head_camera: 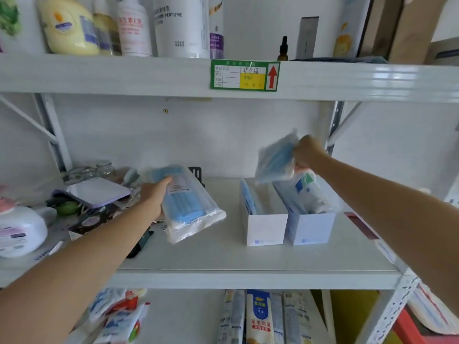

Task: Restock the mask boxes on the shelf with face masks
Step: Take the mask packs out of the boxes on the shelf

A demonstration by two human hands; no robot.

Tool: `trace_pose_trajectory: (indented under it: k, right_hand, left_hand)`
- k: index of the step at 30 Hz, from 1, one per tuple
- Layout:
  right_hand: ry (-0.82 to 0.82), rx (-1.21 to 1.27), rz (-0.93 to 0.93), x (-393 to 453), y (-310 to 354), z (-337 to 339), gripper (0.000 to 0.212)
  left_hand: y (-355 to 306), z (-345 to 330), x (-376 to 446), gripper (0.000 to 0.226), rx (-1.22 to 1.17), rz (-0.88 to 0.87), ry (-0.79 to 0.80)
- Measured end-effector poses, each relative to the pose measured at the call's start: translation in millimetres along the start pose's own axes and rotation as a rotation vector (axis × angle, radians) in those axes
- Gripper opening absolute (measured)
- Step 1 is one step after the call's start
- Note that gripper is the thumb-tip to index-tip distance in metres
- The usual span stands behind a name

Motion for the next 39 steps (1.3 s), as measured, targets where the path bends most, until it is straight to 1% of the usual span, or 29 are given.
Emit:
trace_pose_trajectory:
  k: [1, 2, 4, 6, 7, 8, 9, 11, 12, 13, 15, 17, 18, 20, 21, 23, 24, 25, 26, 27, 29, 32, 33, 34, 35, 36, 37, 38, 39]
  right_hand:
    - [-0.058, 0.271, -0.026, 1, 2, 5, 0.008]
    - [-0.095, 0.566, -0.069, -2, 4, 7, 0.018]
    - [-0.065, 0.991, -0.103, -12, 11, 3, 0.034]
    - [0.058, 1.269, -0.089, -27, 19, -12, 0.035]
    - [0.132, 1.347, -0.101, -36, 22, -23, 0.031]
    - [0.197, 1.372, -0.129, -44, 25, -35, 0.023]
    - [0.247, 1.354, -0.164, -53, 27, -49, 0.016]
    - [0.342, 1.295, -0.236, -68, 27, -77, 0.018]
    - [0.403, 1.275, -0.261, -73, 26, -89, 0.017]
    - [0.466, 1.238, -0.281, -77, 25, -98, 0.020]
    - [0.592, 1.161, -0.310, -80, 24, -111, 0.032]
    - [0.729, 1.105, -0.342, -80, 25, -116, 0.034]
    - [0.810, 1.058, -0.371, -81, 27, -117, 0.030]
    - [0.983, 0.836, -0.421, -82, 26, -115, 0.020]
    - [1.042, 0.676, -0.445, -82, 25, -113, 0.025]
    - [1.060, 0.329, -0.417, -75, 22, -109, 0.049]
    - [1.037, 0.193, -0.361, -69, 22, -105, 0.050]
    - [0.973, 0.128, -0.295, -63, 26, -101, 0.045]
    - [0.876, 0.145, -0.220, -54, 29, -99, 0.036]
    - [0.754, 0.220, -0.167, -44, 34, -97, 0.031]
    - [0.497, 0.371, -0.133, -26, 42, -88, 0.030]
    - [0.198, 0.443, -0.106, -4, 53, -69, 0.029]
    - [0.126, 0.420, -0.106, 1, 56, -64, 0.027]
    - [0.080, 0.310, -0.088, 4, 57, -58, 0.024]
    - [0.003, 0.152, -0.064, 5, 57, -52, 0.022]
    - [-0.106, -0.039, -0.013, 5, 54, -47, 0.025]
    - [-0.227, -0.121, 0.018, 2, 50, -41, 0.028]
    - [-0.317, -0.181, 0.044, -2, 44, -36, 0.029]
    - [-0.369, -0.222, 0.054, -3, 34, -32, 0.031]
  left_hand:
    - [-3, -5, -3, 0.048, 0.008, -0.011, 0.000]
    - [-6, -11, -4, 0.046, 0.011, -0.031, -0.014]
    - [-12, -21, -8, 0.045, -0.023, -0.024, -0.025]
    - [-16, -31, -11, 0.046, -0.112, 0.002, -0.005]
    - [-18, -35, -16, 0.046, -0.170, 0.024, 0.013]
    - [-18, -38, -19, 0.045, -0.245, 0.049, 0.022]
    - [-20, -40, -24, 0.046, -0.324, 0.065, 0.049]
    - [-21, -41, -25, 0.061, -0.488, 0.051, 0.100]
    - [-20, -39, -25, 0.068, -0.532, 0.043, 0.089]
    - [-17, -35, -24, 0.072, -0.531, 0.038, 0.084]
    - [-8, -24, -21, 0.076, -0.431, -0.003, 0.176]
    - [4, -16, -13, 0.069, -0.306, -0.022, 0.260]
    - [10, -13, -6, 0.062, -0.243, -0.030, 0.289]
    - [18, -10, -4, 0.039, -0.136, -0.029, 0.341]
    - [23, -9, -1, 0.031, -0.103, -0.010, 0.350]
    - [30, -12, 4, 0.028, -0.027, 0.039, 0.335]
    - [35, -15, 10, 0.032, 0.021, 0.058, 0.308]
    - [39, -18, 19, 0.040, 0.087, 0.072, 0.298]
    - [41, -23, 27, 0.045, 0.161, 0.081, 0.304]
    - [43, -29, 35, 0.046, 0.219, 0.083, 0.345]
    - [46, -46, 43, 0.042, 0.285, 0.091, 0.441]
    - [55, -77, 52, 0.031, 0.295, 0.094, 0.511]
    - [57, -86, 55, 0.029, 0.297, 0.077, 0.521]
    - [60, -94, 57, 0.031, 0.304, 0.059, 0.521]
    - [61, -101, 60, 0.040, 0.358, 0.030, 0.524]
    - [62, -106, 64, 0.052, 0.483, -0.010, 0.529]
    - [64, -109, 67, 0.064, 0.666, -0.072, 0.517]
    - [65, -111, 70, 0.074, 0.885, -0.144, 0.464]
    - [65, -112, 73, 0.078, 1.075, -0.217, 0.407]
Point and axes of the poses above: each hand's wrist, its own x-axis towards the middle knuckle, its own z-axis out of the back of the hand, y = z × x, the point moved 1 cm from there along x, towards the middle knuckle, and after that the axes turned 14 degrees about x, right-handed, at the moved point
